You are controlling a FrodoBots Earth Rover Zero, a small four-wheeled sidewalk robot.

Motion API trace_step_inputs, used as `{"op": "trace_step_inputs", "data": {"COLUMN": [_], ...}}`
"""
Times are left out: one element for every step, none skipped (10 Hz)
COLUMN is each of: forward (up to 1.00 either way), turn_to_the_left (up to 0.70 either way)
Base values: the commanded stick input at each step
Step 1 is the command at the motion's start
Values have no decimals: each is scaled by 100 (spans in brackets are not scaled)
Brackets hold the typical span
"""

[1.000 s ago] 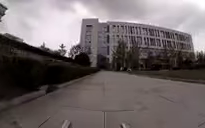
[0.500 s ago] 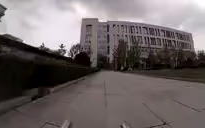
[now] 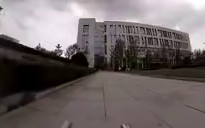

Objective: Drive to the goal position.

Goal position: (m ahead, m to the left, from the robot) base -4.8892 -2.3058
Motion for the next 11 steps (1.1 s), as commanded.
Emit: {"op": "trace_step_inputs", "data": {"forward": [100, 100, 100, 100, 100, 100, 100, 100, 100, 100, 100], "turn_to_the_left": [-18, -12, -1, 0, -4, -1, 0, 0, -8, -4, 0]}}
